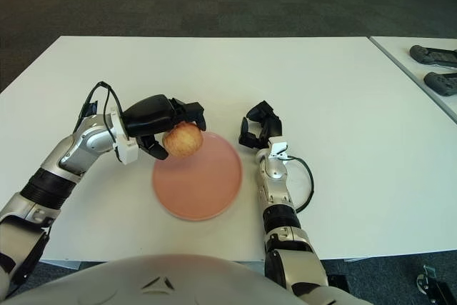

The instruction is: Put the apple into the plate.

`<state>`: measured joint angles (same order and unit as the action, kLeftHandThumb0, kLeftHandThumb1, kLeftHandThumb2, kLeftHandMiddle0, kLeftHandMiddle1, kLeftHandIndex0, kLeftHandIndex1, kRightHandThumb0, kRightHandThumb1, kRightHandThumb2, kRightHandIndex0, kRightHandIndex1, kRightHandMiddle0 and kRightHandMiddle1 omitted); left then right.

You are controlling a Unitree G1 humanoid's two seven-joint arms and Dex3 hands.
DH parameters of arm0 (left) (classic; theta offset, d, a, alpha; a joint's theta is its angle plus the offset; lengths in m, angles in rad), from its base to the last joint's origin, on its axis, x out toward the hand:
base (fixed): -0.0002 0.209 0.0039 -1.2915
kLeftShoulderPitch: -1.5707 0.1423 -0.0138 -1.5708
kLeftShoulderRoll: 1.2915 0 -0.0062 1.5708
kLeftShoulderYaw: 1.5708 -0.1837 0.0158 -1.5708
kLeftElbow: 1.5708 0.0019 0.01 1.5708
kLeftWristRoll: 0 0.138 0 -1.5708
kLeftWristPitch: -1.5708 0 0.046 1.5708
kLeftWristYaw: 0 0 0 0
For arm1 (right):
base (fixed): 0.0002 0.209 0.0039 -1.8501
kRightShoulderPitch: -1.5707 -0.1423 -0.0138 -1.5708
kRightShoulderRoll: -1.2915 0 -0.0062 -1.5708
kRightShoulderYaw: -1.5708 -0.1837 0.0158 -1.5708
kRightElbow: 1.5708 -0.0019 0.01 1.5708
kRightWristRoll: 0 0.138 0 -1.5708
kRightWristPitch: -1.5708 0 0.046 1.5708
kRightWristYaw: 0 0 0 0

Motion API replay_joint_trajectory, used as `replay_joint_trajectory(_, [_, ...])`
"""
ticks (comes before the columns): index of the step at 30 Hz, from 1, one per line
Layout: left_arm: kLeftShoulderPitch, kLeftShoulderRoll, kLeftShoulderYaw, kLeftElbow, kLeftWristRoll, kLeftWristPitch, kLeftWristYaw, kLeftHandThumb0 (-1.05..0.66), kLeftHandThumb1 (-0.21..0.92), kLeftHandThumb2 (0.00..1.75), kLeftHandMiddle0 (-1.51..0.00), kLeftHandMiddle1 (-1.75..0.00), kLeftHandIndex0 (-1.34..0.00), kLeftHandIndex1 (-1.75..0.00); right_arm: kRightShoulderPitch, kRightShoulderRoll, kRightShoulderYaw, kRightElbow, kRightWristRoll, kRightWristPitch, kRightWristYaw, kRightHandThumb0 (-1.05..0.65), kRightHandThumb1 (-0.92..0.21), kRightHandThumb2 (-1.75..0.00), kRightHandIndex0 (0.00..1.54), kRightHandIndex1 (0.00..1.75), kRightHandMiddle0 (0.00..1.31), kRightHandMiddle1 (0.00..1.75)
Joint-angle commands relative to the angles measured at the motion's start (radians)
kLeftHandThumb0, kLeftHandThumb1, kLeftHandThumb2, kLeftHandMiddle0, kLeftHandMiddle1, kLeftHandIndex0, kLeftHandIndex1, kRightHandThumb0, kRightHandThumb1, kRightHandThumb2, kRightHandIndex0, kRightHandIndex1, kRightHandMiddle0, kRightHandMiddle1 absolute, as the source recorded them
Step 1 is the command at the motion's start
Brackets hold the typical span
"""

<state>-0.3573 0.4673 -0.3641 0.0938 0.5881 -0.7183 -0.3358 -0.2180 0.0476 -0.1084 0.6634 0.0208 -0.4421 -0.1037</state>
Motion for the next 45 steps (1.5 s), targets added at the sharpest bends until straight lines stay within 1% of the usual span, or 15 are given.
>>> replay_joint_trajectory(1, [0.008, -0.006, -0.021, 0.037, 0.061, -0.023, 0.059, 0.00, 0.02, 1.63, -0.85, -1.68, -0.60, -1.75, 0.047, 0.009, -0.002, 0.052, 0.005, 0.066, -0.004, -0.49, -0.27, -1.37, 1.16, 1.75, 0.65, 1.75])
replay_joint_trajectory(4, [0.020, -0.011, -0.041, 0.048, 0.101, -0.028, 0.084, 0.00, 0.02, 1.64, -0.85, -1.69, -0.60, -1.75, 0.047, 0.008, -0.001, 0.050, 0.003, 0.068, -0.006, -0.49, -0.27, -1.37, 1.16, 1.75, 0.65, 1.75])
replay_joint_trajectory(11, [0.042, -0.018, -0.064, 0.045, 0.143, -0.016, 0.111, 0.00, 0.02, 1.65, -0.85, -1.70, -0.61, -1.75, 0.048, 0.007, 0.002, 0.042, -0.010, 0.092, -0.028, -0.49, -0.26, -1.38, 1.16, 1.75, 0.65, 1.75])
replay_joint_trajectory(13, [0.054, -0.028, -0.076, 0.046, 0.170, -0.009, 0.129, 0.00, 0.02, 1.65, -0.85, -1.71, -0.61, -1.75, 0.049, 0.007, 0.003, 0.039, -0.011, 0.095, -0.029, -0.49, -0.26, -1.38, 1.16, 1.75, 0.65, 1.75])
replay_joint_trajectory(17, [0.082, -0.056, -0.120, 0.074, 0.253, 0.006, 0.201, 0.00, 0.00, 1.68, -0.85, -1.72, -0.62, -1.75, 0.050, 0.007, 0.006, 0.036, -0.008, 0.090, -0.022, -0.49, -0.26, -1.38, 1.17, 1.75, 0.65, 1.75])
replay_joint_trajectory(21, [0.069, -0.045, -0.133, 0.083, 0.257, 0.006, 0.206, 0.00, -0.02, 1.69, -0.87, -1.72, -0.63, -1.75, 0.046, 0.008, 0.006, 0.041, -0.006, 0.088, -0.022, -0.49, -0.26, -1.38, 1.18, 1.75, 0.65, 1.75])
replay_joint_trajectory(27, [0.050, -0.026, -0.149, 0.085, 0.247, 0.004, 0.179, 0.00, -0.03, 1.70, -0.88, -1.70, -0.64, -1.75, 0.046, 0.011, 0.004, 0.040, -0.006, 0.087, -0.027, -0.49, -0.26, -1.38, 1.19, 1.75, 0.65, 1.75])
replay_joint_trajectory(34, [0.033, -0.029, -0.169, 0.099, 0.245, 0.010, 0.173, 0.00, -0.05, 1.73, -0.89, -1.72, -0.66, -1.75, 0.045, 0.015, 0.008, 0.040, -0.010, 0.093, -0.037, -0.49, -0.27, -1.37, 1.18, 1.75, 0.65, 1.75])
replay_joint_trajectory(39, [0.015, -0.033, -0.177, 0.112, 0.266, 0.009, 0.201, 0.00, -0.05, 1.73, -0.90, -1.72, -0.66, -1.75, 0.046, 0.020, 0.009, 0.039, -0.008, 0.094, -0.041, -0.49, -0.27, -1.37, 1.17, 1.75, 0.65, 1.75])
replay_joint_trajectory(45, [-0.005, -0.020, -0.174, 0.117, 0.298, -0.004, 0.249, 0.00, -0.05, 1.72, -0.90, -1.69, -0.66, -1.75, 0.046, 0.025, 0.009, 0.041, -0.005, 0.087, -0.040, -0.49, -0.27, -1.37, 1.17, 1.75, 0.65, 1.75])
